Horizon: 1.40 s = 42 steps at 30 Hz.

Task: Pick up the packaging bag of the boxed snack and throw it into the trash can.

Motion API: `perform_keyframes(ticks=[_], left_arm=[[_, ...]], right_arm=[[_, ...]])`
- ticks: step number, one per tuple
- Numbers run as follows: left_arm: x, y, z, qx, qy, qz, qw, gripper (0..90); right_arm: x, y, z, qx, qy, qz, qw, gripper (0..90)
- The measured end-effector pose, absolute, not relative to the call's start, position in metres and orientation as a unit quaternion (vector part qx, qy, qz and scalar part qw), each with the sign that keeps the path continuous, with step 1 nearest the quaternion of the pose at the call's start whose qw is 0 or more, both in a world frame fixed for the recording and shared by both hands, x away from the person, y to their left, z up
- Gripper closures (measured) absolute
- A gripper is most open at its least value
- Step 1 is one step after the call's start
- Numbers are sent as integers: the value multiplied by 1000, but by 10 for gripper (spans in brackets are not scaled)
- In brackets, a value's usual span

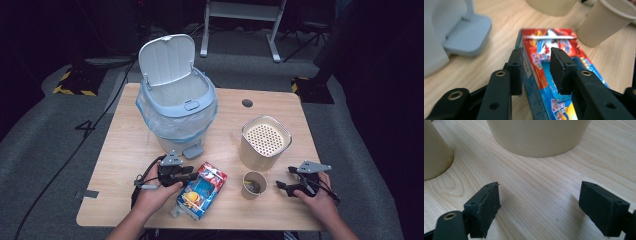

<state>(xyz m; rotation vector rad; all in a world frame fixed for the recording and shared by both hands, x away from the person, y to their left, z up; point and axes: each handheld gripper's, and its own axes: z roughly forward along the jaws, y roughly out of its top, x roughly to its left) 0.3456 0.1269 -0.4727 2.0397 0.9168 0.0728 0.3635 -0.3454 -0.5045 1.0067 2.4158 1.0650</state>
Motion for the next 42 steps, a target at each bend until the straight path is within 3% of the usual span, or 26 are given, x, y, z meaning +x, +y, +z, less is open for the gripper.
perform_keyframes(ticks=[8,14,26,42], left_arm=[[348,127,-476,812,403,-3,422,789],[349,127,-478,807,413,-14,423,801],[346,125,-477,820,394,9,414,892],[347,133,-425,780,354,56,513,892]], right_arm=[[363,-345,-505,352,844,372,157,172],[363,-345,-505,352,844,372,157,172],[364,-345,-505,352,844,372,157,171],[363,-345,-505,352,844,372,157,172]])
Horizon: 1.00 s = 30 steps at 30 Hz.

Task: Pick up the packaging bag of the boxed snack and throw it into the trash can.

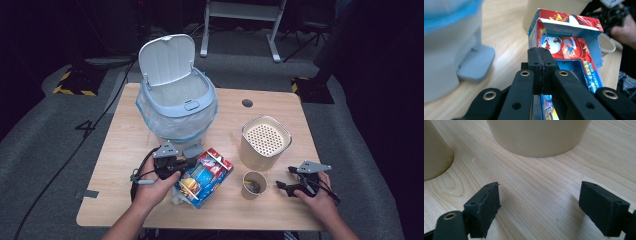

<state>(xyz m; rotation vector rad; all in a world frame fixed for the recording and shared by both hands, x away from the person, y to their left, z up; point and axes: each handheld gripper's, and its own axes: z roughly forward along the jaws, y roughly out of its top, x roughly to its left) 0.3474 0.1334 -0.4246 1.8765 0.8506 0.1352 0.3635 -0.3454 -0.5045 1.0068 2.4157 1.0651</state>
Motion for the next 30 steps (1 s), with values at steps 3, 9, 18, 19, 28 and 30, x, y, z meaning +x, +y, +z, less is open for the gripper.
perform_keyframes(ticks=[3,9,18,19,28,30], left_arm=[[350,137,-411,773,346,65,527,892],[353,143,-392,769,330,81,542,892],[358,151,-363,761,311,102,560,892],[358,151,-360,759,310,105,564,892],[362,155,-333,753,292,120,577,893],[363,156,-326,749,288,128,583,892]], right_arm=[[363,-345,-505,352,844,372,157,171],[363,-345,-505,352,844,372,158,172],[363,-345,-505,352,844,372,158,171],[363,-345,-504,352,845,371,158,171],[363,-345,-505,352,844,372,158,171],[363,-345,-504,352,845,371,158,171]])
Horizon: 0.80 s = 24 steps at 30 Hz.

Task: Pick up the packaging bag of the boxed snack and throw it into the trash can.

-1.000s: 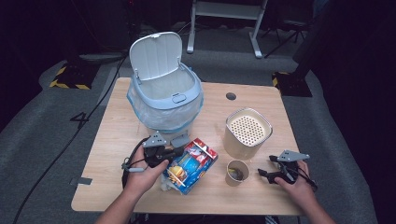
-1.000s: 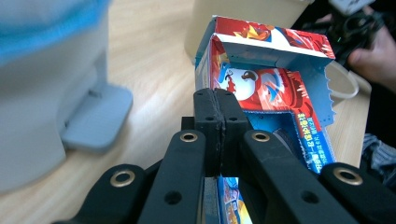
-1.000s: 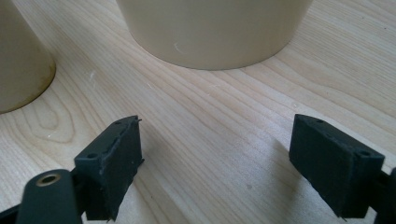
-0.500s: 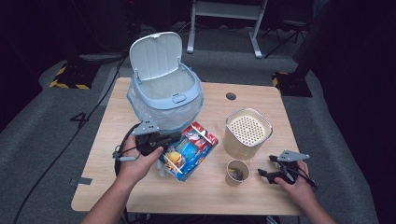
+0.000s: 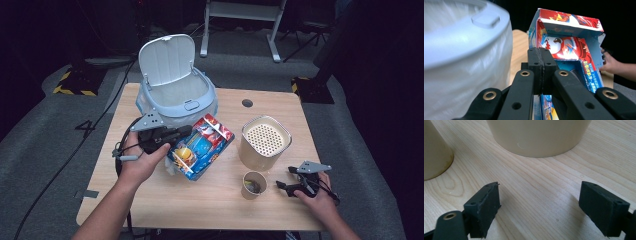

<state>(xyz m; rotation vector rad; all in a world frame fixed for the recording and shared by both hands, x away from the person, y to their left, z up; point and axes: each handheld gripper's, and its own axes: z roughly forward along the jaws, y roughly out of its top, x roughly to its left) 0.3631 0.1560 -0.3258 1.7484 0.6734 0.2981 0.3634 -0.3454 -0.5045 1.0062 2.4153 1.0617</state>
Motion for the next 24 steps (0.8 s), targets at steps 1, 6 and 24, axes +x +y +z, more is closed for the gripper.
perform_keyframes(ticks=[1,6,24], left_arm=[[364,157,-322,748,286,131,584,892],[368,159,-306,736,282,149,597,893],[385,170,-255,694,273,186,639,892]], right_arm=[[363,-345,-505,352,844,372,158,171],[363,-345,-505,352,844,372,158,171],[363,-345,-505,352,844,372,158,171]])
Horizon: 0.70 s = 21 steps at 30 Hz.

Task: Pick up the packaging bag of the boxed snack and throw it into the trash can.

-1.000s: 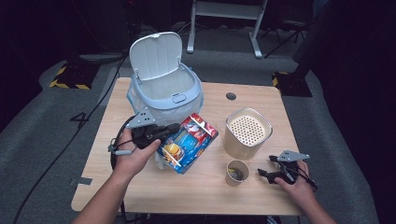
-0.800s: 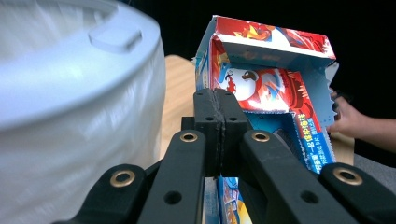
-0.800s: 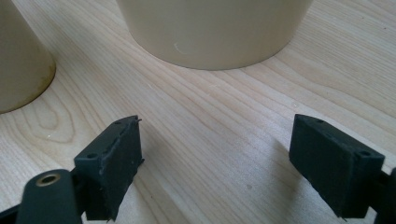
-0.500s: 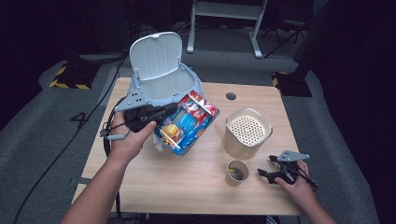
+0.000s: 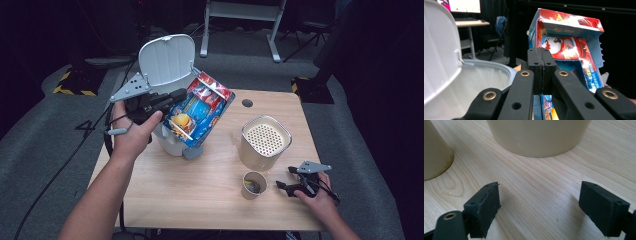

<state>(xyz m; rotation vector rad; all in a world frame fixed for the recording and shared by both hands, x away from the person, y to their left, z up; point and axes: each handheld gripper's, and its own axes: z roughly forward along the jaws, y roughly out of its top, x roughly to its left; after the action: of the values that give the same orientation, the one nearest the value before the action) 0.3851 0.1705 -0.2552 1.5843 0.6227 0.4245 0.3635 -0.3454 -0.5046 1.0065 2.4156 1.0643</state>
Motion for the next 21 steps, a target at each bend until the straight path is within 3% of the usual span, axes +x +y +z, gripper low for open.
perform_keyframes(ticks=[21], left_arm=[[416,181,-216,650,291,256,654,892]], right_arm=[[363,-345,-505,352,845,371,158,171]])
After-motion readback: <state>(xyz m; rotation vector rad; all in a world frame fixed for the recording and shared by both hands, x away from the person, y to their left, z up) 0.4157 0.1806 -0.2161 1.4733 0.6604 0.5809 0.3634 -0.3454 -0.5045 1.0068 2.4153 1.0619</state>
